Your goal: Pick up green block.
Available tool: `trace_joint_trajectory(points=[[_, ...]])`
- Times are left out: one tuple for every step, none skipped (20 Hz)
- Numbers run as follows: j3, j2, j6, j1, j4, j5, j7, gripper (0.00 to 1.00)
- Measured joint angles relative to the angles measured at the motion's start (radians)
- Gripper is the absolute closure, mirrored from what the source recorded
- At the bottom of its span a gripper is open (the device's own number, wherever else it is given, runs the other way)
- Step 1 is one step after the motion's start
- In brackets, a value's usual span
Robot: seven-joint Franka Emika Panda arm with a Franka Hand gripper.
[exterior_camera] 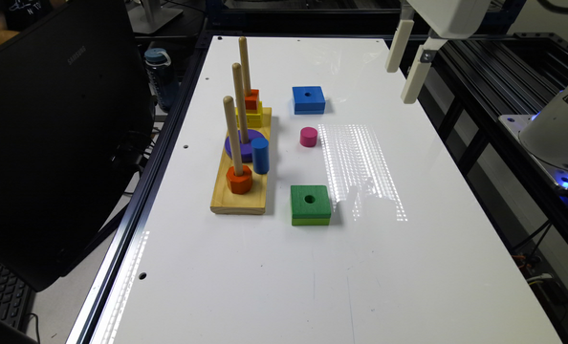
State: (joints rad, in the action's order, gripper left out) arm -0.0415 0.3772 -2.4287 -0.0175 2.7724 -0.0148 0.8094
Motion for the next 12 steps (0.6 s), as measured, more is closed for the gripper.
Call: trace_joint_trajectory(points=[[-0.002,-0.006,0.0,0.0,-0.007,-0.0009,0.001,0.0],[-0.005,-0.013,0.0,0.0,-0.015,-0.0018,0.003,0.0],[-0.007,-0.02,0.0,0.0,-0.022,-0.0026,0.004,0.0],[-0.012,-0.034,0.0,-0.001,-0.035,-0.0044,0.008,0.0],[-0.016,-0.046,0.0,-0.001,-0.045,-0.0057,0.013,0.0],[-0.021,-0.058,-0.001,-0.002,-0.055,-0.0081,0.017,0.0],[-0.026,-0.069,-0.001,-0.002,-0.066,-0.0102,0.02,0.0],[-0.031,-0.08,-0.001,-0.002,-0.076,-0.0128,0.024,0.0],[-0.036,-0.09,-0.001,-0.002,-0.085,-0.0145,0.027,0.0],[-0.041,-0.1,-0.001,-0.002,-0.094,-0.0166,0.032,0.0],[-0.049,-0.114,-0.001,-0.003,-0.108,-0.0195,0.039,0.0],[-0.053,-0.121,-0.001,-0.002,-0.115,-0.0201,0.042,0.0]])
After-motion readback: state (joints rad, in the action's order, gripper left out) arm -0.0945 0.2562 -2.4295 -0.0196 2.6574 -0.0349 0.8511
